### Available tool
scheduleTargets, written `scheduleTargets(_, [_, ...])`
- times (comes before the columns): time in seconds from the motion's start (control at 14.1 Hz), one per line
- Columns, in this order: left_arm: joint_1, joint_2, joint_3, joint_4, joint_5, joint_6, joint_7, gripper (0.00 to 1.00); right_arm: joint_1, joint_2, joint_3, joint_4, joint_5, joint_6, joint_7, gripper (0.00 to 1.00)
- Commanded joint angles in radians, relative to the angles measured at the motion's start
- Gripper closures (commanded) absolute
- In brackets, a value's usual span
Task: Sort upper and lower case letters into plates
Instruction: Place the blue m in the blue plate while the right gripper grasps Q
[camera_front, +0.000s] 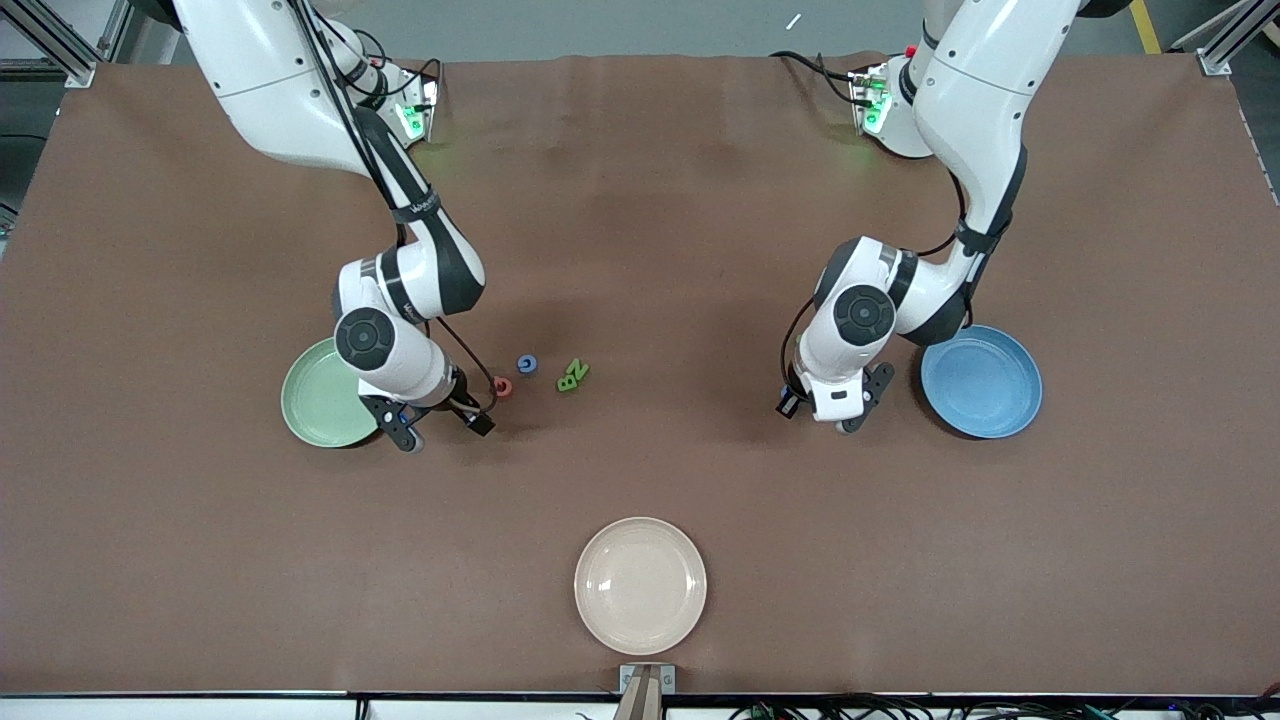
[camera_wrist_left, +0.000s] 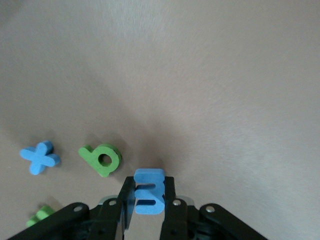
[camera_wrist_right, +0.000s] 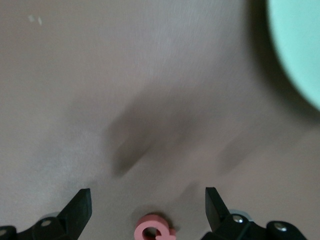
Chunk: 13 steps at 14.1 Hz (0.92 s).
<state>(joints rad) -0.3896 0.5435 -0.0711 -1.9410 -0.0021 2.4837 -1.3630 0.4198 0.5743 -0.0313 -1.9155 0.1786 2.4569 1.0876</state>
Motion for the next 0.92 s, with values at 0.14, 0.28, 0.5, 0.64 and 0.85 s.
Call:
scheduleTargets(0.14, [0.121, -0.201, 0.001, -0.036, 0.017, -0.276, 0.337, 0.84, 0.037, 0.019, -0.007, -0.01, 0.045, 0.027, 0.058, 0.01])
scheduleTargets(0.28, [0.191, -0.24, 0.002, -0.081, 0.017, -0.296, 0.514, 0.84, 0.059, 0.018, -0.007, -0.005, 0.045, 0.027, 0.099, 0.01])
scheduleTargets(0.5, [0.309, -0.263, -0.001, -0.139, 0.091, -0.284, 0.738, 0.84, 0.094, 0.019, -0.009, -0.007, 0.044, 0.025, 0.135, 0.04])
scheduleTargets(0.64, [0.35, -0.263, -0.001, -0.186, 0.096, -0.22, 0.846, 0.84, 0.097, 0.019, -0.009, -0.008, 0.041, 0.025, 0.135, 0.06])
scheduleTargets(0.85, [0.417, -0.254, -0.004, -0.269, 0.172, -0.082, 0.945, 0.84, 0.099, 0.018, -0.012, -0.01, 0.024, 0.023, 0.132, 0.08])
